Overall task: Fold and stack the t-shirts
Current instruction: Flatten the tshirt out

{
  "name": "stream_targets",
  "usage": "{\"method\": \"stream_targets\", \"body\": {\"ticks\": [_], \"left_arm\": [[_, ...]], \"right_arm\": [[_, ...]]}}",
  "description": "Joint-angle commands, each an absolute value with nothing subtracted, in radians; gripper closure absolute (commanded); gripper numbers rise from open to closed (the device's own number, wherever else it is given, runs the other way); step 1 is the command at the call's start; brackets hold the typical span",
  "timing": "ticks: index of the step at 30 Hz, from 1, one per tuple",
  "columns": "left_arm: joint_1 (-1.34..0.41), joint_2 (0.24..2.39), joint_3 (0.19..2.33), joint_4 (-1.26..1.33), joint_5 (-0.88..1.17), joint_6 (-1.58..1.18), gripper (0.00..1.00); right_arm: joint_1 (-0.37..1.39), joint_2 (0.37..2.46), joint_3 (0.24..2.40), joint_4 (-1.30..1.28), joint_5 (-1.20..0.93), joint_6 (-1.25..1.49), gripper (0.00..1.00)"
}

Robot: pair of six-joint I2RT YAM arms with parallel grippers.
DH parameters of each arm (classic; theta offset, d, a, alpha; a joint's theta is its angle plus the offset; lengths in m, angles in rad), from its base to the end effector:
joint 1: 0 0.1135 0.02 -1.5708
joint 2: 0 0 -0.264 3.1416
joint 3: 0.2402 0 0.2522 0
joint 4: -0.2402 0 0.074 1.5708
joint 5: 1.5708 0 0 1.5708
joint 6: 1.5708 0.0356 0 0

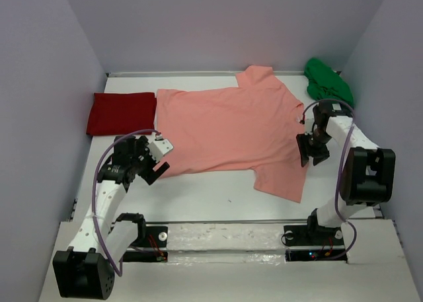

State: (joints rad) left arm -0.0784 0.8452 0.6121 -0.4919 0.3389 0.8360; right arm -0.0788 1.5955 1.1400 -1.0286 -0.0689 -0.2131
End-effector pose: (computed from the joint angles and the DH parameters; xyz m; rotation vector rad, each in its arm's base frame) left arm 0.1761 -0.0257 0.2415 1.1435 1.9337 0.0167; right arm 0.2817 -0.0198 0.2144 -0.2088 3.0375 0.0846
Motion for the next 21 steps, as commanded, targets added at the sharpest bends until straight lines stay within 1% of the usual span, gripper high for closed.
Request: {"method": "stream_targets", "body": {"ticks": [1, 21], "left_arm": [[-0.077, 0.838, 0.598, -0.439, 0.334, 0.821, 0.01], [-0.077, 0.821, 0.583, -0.411, 0.327, 0.808, 0.01]], "right_arm": [[-0.084, 1.637, 1.114, -0.995, -0.087, -0.213, 0.46], [-0.084, 1.773, 1.138, -0.939, -0.153, -0.170, 0.49]]}}
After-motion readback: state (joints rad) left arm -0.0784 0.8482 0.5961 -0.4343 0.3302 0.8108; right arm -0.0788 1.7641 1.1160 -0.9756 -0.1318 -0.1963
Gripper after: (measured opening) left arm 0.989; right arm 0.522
